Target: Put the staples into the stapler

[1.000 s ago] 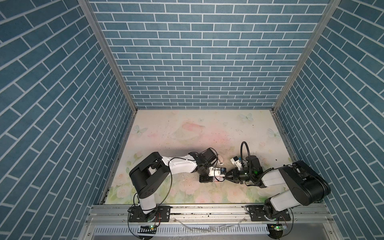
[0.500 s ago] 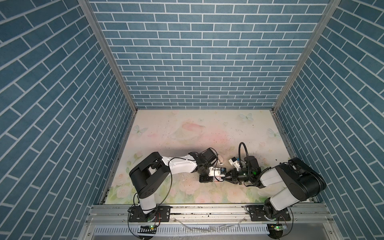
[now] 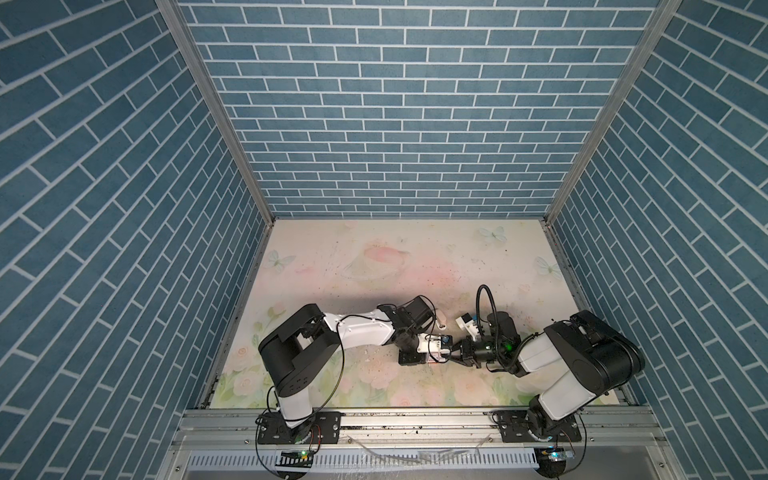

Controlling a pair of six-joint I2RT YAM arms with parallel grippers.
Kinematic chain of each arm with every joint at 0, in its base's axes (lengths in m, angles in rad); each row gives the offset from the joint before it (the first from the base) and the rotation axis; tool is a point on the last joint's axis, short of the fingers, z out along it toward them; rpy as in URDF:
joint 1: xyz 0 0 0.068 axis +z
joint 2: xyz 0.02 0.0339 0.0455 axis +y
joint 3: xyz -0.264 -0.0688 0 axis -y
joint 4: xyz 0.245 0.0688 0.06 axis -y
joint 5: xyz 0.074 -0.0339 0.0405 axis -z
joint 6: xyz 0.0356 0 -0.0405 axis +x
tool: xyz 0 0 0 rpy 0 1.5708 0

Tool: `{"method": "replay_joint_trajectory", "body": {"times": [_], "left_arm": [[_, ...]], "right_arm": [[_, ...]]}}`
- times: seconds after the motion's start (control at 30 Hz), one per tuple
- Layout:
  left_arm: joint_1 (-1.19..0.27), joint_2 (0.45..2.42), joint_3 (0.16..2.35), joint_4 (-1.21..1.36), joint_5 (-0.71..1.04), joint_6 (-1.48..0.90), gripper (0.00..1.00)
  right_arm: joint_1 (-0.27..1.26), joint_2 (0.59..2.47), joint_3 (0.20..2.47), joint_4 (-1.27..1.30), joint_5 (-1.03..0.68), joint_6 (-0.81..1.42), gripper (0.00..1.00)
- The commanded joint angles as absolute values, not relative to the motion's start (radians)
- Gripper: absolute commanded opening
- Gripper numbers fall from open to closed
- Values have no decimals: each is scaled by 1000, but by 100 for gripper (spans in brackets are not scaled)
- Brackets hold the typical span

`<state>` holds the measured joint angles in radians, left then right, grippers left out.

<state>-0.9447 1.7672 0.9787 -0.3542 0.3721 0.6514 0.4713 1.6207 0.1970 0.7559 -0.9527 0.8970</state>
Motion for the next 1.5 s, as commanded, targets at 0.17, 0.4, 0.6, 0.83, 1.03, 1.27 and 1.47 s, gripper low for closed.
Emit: {"method": "replay_joint_trajectory", "body": {"times": [0.17,0.4,0.6,0.83,1.03,1.27,1.47], "left_arm": [[-943,1804,963,-422,365,655,30],[-943,1802,963,-422,366,655,30],[-942,1799,962,-422,367,657,30],[-943,1802,963,-423,369,658,30],[-943,1799,962,-422,369,658,30],[-942,1796,957,-419,370,658,30],[-942,1796,957,-419,369,658,30]], "right_arm": [[473,1583,169,686,-872,865,0],[457,1534,165,627,-850,845,0],[434,1450,160,520,-838,812,0],[402,1336,168,340,-775,792,0],[399,1267,175,250,-733,785,1],[394,1129,182,92,-686,764,0],[390,1030,176,10,-649,768,12]]}}
